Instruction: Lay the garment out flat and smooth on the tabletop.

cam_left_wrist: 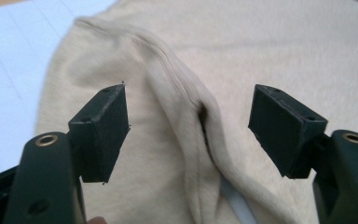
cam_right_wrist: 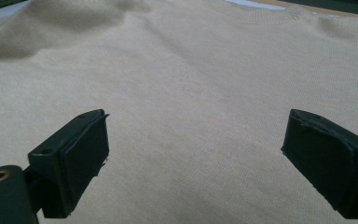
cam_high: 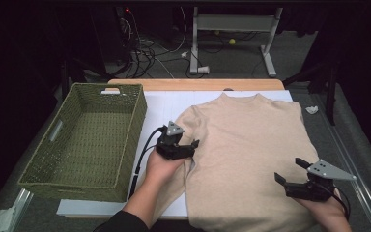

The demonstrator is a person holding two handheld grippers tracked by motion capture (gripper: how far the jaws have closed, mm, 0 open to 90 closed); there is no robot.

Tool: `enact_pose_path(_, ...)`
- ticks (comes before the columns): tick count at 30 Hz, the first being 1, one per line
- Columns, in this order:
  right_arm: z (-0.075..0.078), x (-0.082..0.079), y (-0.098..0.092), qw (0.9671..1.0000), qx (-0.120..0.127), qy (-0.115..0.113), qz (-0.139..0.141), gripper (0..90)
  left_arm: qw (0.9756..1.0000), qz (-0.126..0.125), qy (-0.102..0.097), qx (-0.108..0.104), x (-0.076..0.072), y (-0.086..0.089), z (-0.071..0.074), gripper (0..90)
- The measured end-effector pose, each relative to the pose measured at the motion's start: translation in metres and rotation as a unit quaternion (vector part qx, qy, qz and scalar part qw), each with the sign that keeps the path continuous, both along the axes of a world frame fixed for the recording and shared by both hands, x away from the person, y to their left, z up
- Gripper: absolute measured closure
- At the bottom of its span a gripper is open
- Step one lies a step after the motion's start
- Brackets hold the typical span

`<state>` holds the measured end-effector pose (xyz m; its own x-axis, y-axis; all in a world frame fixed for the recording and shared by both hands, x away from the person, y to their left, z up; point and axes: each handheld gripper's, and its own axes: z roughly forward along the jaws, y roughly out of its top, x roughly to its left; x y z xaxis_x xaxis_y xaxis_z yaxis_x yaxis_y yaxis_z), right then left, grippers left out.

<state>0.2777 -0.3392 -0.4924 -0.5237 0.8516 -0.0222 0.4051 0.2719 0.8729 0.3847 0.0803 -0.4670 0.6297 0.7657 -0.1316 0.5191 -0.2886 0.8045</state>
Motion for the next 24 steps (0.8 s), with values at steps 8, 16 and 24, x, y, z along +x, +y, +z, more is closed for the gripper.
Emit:
enact_pose_path(8,-0.001,0.002,0.0,1.0,-0.002,0.0,0.003,7.3,0.9996,0.028,0.003,0.006,0.034,0.004,0.012,50.8)
enact_pose_path(16,0.0,-0.001,0.0,1.0,0.0,-0.002,0.004,7.2,0.9956,0.073,0.058,0.006,0.064,0.018,-0.009,38.8)
enact_pose_path(24,-0.001,-0.003,-0.001,1.0,-0.002,-0.001,0.007,7.3,0.9914,0.086,0.094,0.028,0.065,0.027,-0.036,23.3)
